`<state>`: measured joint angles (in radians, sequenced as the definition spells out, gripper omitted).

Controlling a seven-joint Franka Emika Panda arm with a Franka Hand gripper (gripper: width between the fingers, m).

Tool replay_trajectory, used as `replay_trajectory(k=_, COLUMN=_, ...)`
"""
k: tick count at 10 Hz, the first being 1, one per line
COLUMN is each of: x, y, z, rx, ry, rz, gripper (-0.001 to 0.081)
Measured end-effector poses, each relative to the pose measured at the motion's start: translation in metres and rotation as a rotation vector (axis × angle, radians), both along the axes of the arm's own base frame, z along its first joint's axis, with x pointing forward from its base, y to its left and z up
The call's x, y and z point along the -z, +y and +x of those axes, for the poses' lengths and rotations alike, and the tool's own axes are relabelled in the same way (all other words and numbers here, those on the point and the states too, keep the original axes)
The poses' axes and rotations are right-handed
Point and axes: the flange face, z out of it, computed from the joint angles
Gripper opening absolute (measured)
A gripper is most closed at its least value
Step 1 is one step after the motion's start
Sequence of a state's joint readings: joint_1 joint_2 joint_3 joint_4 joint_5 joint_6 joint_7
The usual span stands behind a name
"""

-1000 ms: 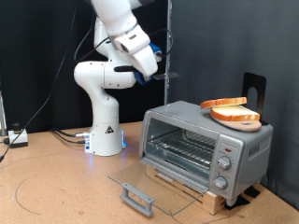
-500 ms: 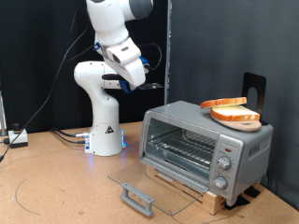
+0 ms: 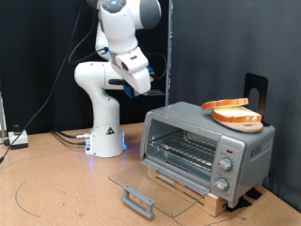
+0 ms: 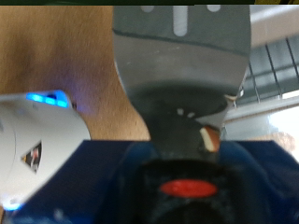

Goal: Make a piece of toast with the oven

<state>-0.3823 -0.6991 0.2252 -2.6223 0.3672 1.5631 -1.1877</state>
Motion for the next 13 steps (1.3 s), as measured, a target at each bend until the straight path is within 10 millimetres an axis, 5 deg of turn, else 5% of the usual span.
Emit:
replay_trajectory(k=5, x=0.014, y=0.063, z=0.016, rx=0.169, ry=-0.009, rz=-0.038, gripper=0.0395)
replay_trajectory(k=10, x=0.044, y=0.077, z=0.038, rx=0.215, ry=0.020, rz=-0.078, gripper=0.0395)
replay_trajectory(k=13, x=0.045, y=0.088, z=0.043, rx=0.200, ry=0.028, rz=-0.036, gripper=0.0395)
